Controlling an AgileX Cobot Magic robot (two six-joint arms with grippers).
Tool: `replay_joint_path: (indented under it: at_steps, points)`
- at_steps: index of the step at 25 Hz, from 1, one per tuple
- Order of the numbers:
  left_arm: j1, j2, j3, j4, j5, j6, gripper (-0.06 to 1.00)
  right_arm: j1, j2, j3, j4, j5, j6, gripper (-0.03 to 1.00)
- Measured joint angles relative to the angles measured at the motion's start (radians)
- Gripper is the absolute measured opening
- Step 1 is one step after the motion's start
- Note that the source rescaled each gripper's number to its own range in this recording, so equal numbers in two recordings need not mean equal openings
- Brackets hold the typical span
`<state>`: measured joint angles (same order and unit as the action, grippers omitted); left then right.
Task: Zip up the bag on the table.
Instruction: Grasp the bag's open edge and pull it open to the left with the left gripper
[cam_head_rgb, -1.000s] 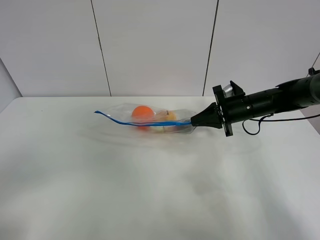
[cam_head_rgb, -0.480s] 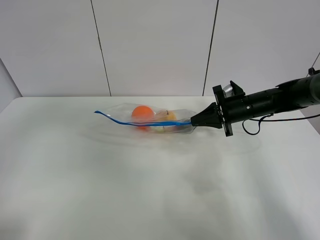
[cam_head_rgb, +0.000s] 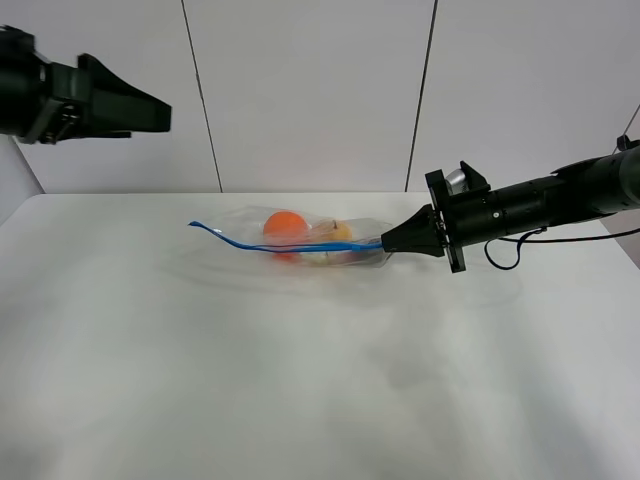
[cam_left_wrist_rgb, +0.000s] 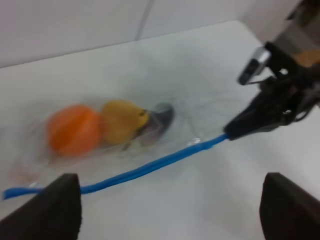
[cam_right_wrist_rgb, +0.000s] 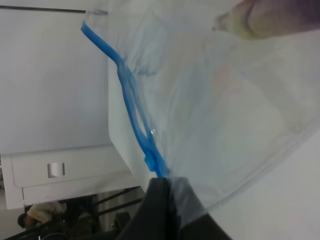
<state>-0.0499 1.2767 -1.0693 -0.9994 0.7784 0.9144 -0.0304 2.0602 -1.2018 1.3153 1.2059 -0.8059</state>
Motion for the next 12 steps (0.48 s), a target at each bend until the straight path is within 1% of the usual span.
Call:
replay_joint_path:
  at_steps: [4,7,10,12]
  points:
    - [-0.163,0.071,0.000,-0.002,-0.112,0.042,0.96,0.000,0.000,0.000,0.000,0.000,0.000,0.00]
    - [-0.295,0.126,0.000,0.029,-0.206,0.100,0.96,0.000,0.000,0.000,0.000,0.000,0.000,0.00]
    - [-0.401,0.186,0.000,0.064,-0.288,0.169,0.96,0.000,0.000,0.000,0.000,0.000,0.000,0.00]
    - [-0.457,0.228,0.000,0.081,-0.340,0.221,0.96,0.000,0.000,0.000,0.000,0.000,0.000,0.00]
